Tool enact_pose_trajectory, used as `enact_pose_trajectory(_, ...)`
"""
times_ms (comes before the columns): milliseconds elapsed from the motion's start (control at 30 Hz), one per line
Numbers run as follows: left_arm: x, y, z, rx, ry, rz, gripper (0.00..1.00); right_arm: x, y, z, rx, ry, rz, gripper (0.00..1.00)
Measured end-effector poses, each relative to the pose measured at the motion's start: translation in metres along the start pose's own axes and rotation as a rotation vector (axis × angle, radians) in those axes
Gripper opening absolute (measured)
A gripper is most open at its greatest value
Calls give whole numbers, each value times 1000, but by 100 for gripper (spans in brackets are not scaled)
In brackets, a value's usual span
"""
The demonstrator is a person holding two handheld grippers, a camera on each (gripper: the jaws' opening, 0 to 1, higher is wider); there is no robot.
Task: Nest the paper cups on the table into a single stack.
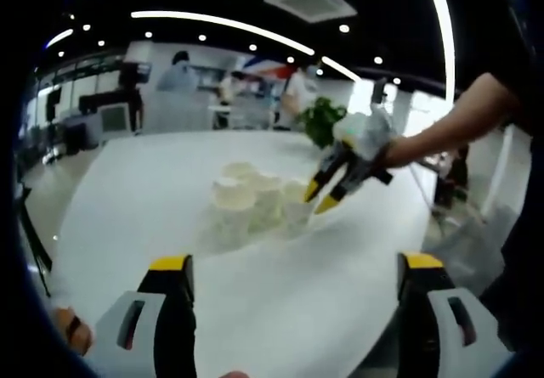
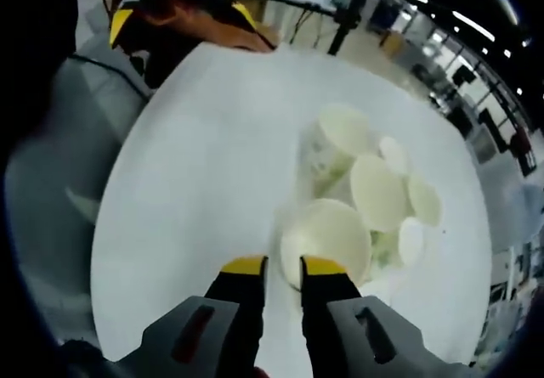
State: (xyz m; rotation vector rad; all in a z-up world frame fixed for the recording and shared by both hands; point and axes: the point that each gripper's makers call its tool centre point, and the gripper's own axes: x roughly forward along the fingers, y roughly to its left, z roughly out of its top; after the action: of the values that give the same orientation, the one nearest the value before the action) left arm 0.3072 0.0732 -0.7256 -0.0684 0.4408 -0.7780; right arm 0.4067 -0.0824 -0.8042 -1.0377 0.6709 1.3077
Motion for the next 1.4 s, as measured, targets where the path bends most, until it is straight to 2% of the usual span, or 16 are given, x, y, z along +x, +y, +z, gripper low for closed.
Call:
enact_pose_trajectory(167,0,0,0,-8,4,0,99,4,0,-4,-17,17,11,9)
enact_pose_trajectory(333,-1,2,0,-17,6,8,99,3,7,-2,-34,15,38,0)
enact_pose_trajectory(533,0,1,1,-16,4,6,99,1,11,0,-50,11,52,0)
enact_pose_trajectory(833,0,-1,2,-12,-3,4,99,-9,16,12,-45,-22,49,0)
enact_pose_trajectory(1233,-1,-4,4,-9,-14,-9,99,-31,57,35,-71,-45,95,0)
enact_pose_trajectory(1300,-2,-3,4,-10,-11,-7,99,-32,66,35,-33,-30,124,0)
enact_pose_trajectory(1400,-2,-3,6,-8,-21,-7,99,-33,78,36,-57,-22,142,0)
